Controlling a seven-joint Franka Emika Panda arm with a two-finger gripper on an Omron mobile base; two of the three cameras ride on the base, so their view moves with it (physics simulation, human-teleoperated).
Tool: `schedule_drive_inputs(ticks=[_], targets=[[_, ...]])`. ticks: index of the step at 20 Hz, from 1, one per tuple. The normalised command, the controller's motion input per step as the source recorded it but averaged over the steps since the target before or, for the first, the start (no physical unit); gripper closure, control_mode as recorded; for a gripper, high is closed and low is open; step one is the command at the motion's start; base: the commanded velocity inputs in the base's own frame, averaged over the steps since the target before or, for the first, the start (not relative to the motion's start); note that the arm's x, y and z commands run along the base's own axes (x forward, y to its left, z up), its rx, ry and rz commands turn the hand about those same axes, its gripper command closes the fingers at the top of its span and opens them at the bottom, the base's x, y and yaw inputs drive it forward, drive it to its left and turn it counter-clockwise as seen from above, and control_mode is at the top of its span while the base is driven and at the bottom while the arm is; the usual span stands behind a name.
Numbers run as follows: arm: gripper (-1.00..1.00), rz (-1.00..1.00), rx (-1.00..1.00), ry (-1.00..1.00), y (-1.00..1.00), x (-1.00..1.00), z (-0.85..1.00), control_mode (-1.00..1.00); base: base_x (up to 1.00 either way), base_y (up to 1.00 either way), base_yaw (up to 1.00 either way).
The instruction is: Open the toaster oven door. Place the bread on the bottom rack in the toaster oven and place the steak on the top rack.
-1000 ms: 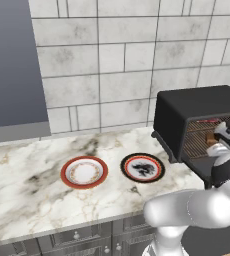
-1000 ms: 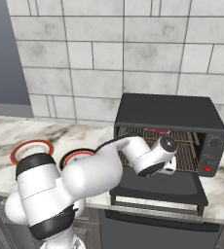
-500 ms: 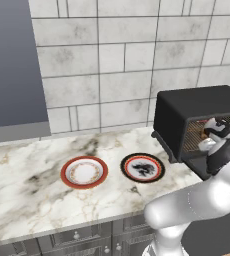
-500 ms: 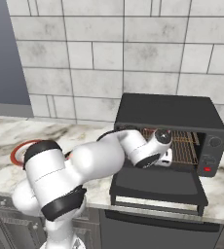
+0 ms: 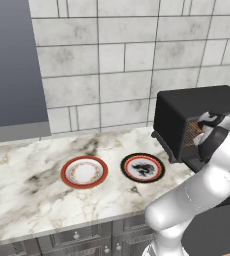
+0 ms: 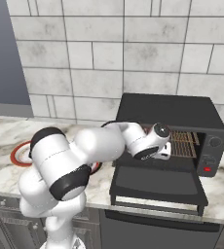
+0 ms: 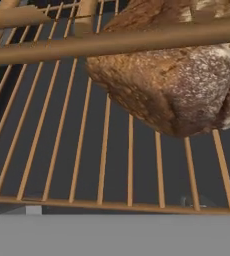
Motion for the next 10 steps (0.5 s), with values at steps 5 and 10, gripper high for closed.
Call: schedule_drive_inputs(ticks=[5, 10], targets=[[-1.0, 0.0, 0.02, 0.0, 0.0, 0.21, 0.03, -1.0, 0.0, 0.0, 0.0], [-1.0, 0.0, 0.01, 0.0, 0.0, 0.28, 0.03, -1.0, 0.0, 0.0, 0.0]])
